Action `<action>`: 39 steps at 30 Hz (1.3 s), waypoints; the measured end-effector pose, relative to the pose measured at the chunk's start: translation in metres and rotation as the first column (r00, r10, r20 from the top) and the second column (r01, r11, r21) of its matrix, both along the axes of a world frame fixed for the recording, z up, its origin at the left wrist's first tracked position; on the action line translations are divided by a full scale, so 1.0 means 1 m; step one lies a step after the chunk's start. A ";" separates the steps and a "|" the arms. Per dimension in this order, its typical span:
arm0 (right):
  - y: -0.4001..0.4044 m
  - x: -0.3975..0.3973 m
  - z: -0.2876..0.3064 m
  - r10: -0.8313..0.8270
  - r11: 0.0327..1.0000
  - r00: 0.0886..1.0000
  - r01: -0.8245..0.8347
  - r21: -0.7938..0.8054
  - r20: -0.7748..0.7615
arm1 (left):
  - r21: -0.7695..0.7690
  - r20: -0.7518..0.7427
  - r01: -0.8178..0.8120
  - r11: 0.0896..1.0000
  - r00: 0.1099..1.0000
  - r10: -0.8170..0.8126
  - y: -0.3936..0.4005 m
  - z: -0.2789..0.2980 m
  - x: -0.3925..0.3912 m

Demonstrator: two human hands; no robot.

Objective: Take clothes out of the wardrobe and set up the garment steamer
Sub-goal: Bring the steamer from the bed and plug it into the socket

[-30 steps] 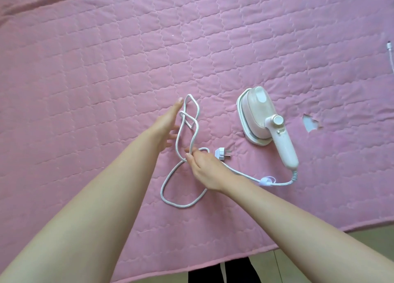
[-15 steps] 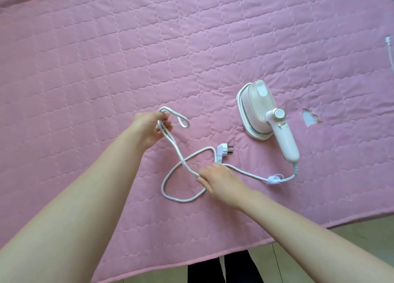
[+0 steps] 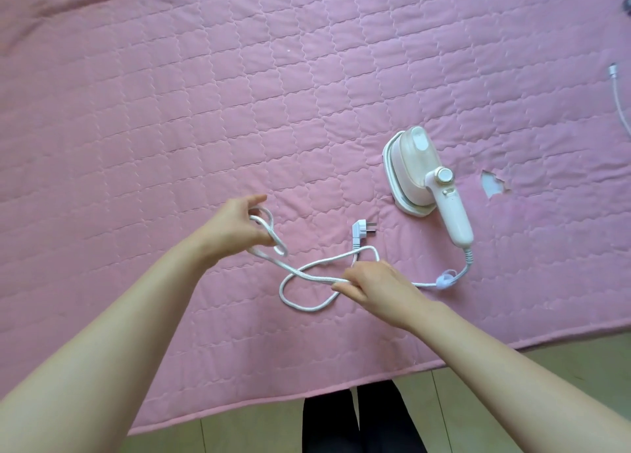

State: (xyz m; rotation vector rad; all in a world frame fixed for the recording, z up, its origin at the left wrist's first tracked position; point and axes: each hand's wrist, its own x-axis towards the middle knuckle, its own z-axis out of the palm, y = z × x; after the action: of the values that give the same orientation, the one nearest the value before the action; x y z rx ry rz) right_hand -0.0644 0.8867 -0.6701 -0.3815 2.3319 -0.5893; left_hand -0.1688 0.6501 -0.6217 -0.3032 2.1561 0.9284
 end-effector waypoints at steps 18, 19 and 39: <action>0.060 0.079 -0.014 0.086 0.978 0.988 -0.109 0.177 0.129 | -0.196 -0.040 -0.103 0.975 0.995 0.097 0.049 -0.053 0.089; 0.058 0.078 -0.013 0.094 0.973 0.986 -0.120 0.199 0.138 | -0.160 -0.017 -0.085 0.983 0.996 0.084 0.055 -0.054 0.092; 0.033 0.020 -0.050 -0.212 0.931 0.972 0.232 0.282 -0.099 | 0.055 0.073 0.295 0.954 0.952 -0.298 0.107 -0.087 0.131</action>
State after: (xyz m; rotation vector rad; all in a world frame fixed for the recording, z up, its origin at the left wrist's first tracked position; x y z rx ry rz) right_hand -0.0442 0.9195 -0.7201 0.0016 2.4985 -0.3297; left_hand -0.0376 0.7570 -0.7083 0.0078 2.0338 0.7752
